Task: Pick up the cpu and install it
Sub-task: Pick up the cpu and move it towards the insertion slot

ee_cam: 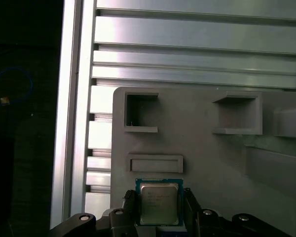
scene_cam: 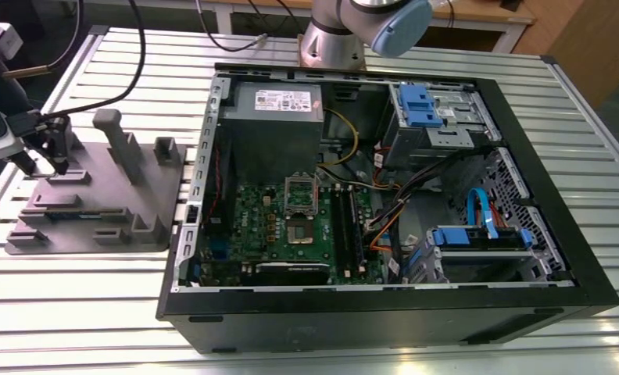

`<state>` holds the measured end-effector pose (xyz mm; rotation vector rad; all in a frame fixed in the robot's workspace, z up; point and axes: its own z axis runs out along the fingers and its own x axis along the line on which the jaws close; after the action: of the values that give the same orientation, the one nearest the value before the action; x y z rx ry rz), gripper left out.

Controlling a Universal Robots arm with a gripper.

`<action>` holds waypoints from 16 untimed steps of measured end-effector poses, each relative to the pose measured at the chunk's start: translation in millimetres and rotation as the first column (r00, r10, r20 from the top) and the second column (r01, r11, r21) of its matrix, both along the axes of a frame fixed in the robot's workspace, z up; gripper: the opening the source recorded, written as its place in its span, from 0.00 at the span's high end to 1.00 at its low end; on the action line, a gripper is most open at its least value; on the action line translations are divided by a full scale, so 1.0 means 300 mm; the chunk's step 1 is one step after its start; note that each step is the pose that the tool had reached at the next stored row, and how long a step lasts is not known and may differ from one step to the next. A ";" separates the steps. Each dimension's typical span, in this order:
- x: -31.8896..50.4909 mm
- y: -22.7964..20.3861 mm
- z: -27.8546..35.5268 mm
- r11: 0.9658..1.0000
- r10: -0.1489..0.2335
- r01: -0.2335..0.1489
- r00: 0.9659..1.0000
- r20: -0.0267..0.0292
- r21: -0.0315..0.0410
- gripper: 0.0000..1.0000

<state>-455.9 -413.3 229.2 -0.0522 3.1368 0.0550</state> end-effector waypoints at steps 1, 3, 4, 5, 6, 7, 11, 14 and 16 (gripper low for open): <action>0.000 0.000 0.002 1.000 0.000 0.000 1.000 0.000 0.000 0.53; 0.000 0.000 0.005 1.000 0.000 0.000 1.000 0.000 0.000 0.53; 0.000 0.000 0.006 1.000 0.000 0.000 1.000 0.000 0.000 0.53; 0.000 0.000 0.007 1.000 0.000 0.000 1.000 0.000 0.000 0.53; 0.000 0.000 0.008 1.000 0.000 0.000 1.000 0.000 0.000 0.53; 0.000 0.000 0.009 1.000 0.000 0.000 1.000 0.000 0.000 0.53; 0.000 0.000 0.013 1.000 0.000 0.000 1.000 0.000 0.000 0.53; 0.000 0.000 0.016 1.000 0.000 0.000 1.000 0.000 0.000 0.53; 0.000 0.000 0.018 1.000 0.000 0.000 1.000 0.000 0.000 0.53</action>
<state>-455.9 -413.3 234.7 -0.0522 3.1367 0.0550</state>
